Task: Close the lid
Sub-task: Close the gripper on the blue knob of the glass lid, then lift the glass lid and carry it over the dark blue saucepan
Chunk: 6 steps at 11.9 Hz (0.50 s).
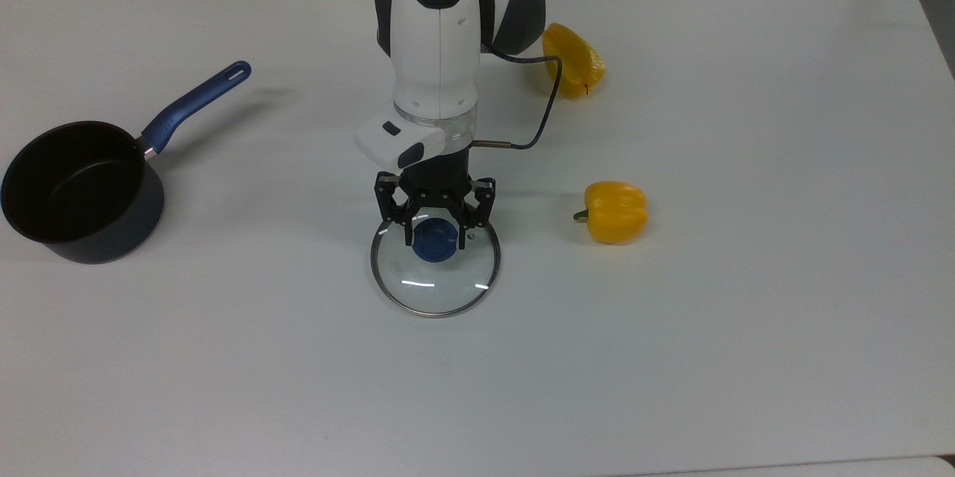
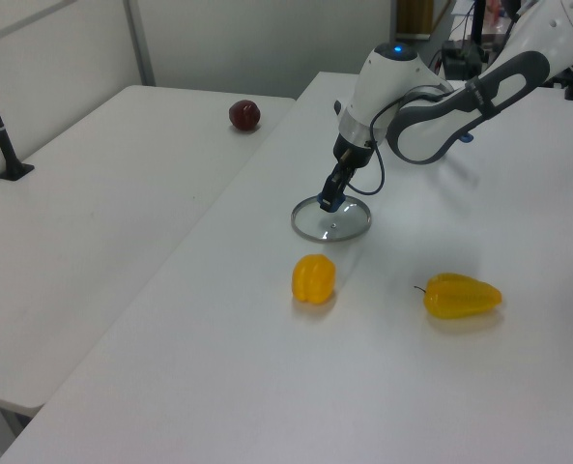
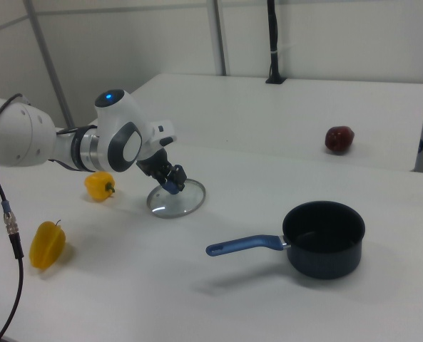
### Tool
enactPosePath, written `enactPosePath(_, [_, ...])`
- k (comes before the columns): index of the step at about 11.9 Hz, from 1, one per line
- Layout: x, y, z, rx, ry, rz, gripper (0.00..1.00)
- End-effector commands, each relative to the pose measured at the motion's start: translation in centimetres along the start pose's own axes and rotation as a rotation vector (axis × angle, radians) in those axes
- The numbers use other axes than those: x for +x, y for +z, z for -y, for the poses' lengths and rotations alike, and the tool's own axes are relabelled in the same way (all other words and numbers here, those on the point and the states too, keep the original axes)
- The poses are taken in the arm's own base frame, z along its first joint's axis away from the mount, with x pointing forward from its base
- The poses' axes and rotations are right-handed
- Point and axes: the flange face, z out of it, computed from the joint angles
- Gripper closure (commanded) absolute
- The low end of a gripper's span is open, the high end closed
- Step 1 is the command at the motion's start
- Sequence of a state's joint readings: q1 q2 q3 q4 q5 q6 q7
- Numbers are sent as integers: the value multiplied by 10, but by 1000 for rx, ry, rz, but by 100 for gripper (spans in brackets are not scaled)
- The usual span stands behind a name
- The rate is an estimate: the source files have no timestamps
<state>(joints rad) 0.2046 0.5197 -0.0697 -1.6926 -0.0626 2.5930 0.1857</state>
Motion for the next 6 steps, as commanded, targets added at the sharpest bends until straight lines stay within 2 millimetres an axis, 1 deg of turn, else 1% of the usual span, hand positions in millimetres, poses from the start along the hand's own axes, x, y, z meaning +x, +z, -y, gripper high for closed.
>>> enactPosePath(1, [-4,0,4,-9,-3,-8,41])
enactPosePath(2, [-1,-4,3,-9,2,-11,51])
enactPosePath(3, [1,-10,3,-7,4,-17,54])
enactPosePath(4, [6,-20,-1,-3,31,-28,54])
enactPosePath(6, [15,-52,-10,-11,103,-31,54])
